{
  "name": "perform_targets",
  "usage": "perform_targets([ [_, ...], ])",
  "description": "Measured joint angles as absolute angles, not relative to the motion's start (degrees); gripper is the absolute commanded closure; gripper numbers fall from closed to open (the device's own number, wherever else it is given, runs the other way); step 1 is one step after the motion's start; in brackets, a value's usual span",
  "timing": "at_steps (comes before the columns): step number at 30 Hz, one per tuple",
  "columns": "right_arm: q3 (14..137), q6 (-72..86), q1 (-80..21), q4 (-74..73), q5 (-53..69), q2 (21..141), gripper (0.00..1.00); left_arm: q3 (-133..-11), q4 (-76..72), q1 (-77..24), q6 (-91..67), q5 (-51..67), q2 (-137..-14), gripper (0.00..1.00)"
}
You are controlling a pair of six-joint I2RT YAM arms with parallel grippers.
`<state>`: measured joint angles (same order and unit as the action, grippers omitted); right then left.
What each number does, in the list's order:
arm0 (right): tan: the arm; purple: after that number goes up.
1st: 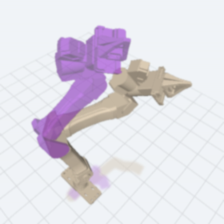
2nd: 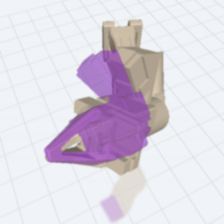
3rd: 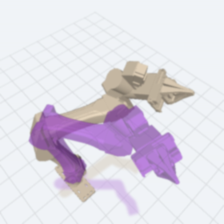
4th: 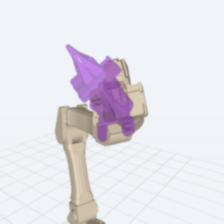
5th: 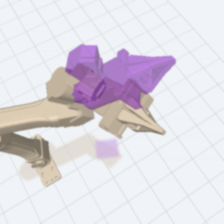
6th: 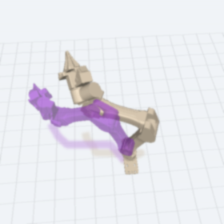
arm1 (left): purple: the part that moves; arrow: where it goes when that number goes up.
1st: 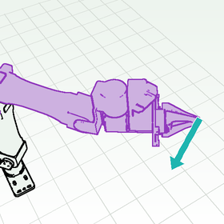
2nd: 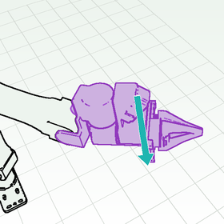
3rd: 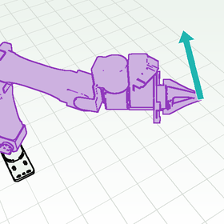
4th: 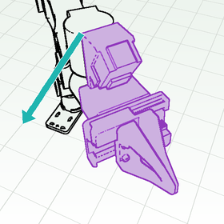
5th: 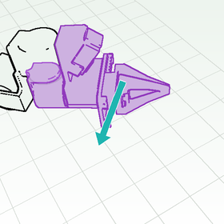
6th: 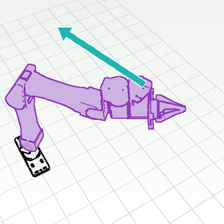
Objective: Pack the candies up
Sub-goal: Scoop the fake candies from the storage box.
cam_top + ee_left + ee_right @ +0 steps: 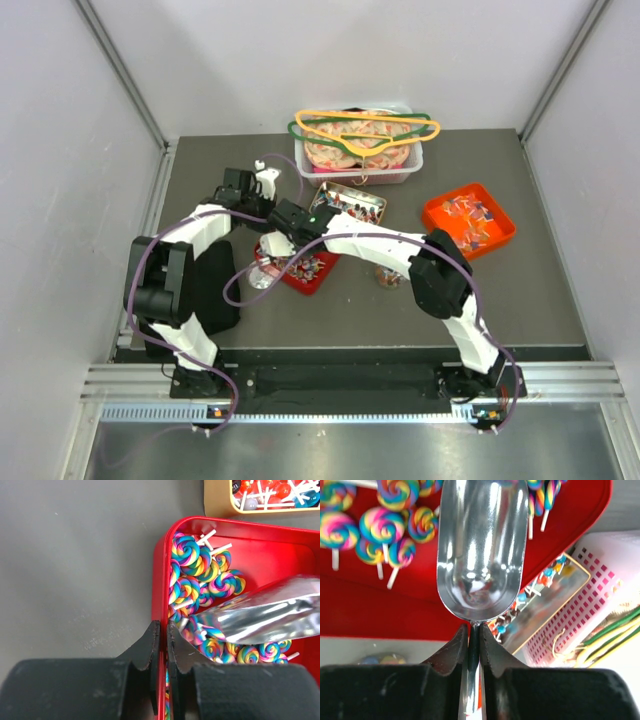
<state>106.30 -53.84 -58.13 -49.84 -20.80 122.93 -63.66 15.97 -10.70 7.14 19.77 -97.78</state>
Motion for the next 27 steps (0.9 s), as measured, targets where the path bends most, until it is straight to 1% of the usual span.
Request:
perform_targets([
  [9,106.0,-52.2,-59.6,-46.6,-18.5,124.0,1.0,-64.5,18.3,-11.1,6.2,19.2,-97.8,1.0],
  [19,95.8,-52.3,-62.2,-37.3,-20.7,121.4,1.0,-66.4,22.8,-11.2,6.2,17.8,-97.8,1.0],
  [27,93.6,-52.9,-62.5,-33.8,-21.0,119.6,1.0,-68.4,24.5,-11.3,6.1,16.9,-98.0,1.0],
])
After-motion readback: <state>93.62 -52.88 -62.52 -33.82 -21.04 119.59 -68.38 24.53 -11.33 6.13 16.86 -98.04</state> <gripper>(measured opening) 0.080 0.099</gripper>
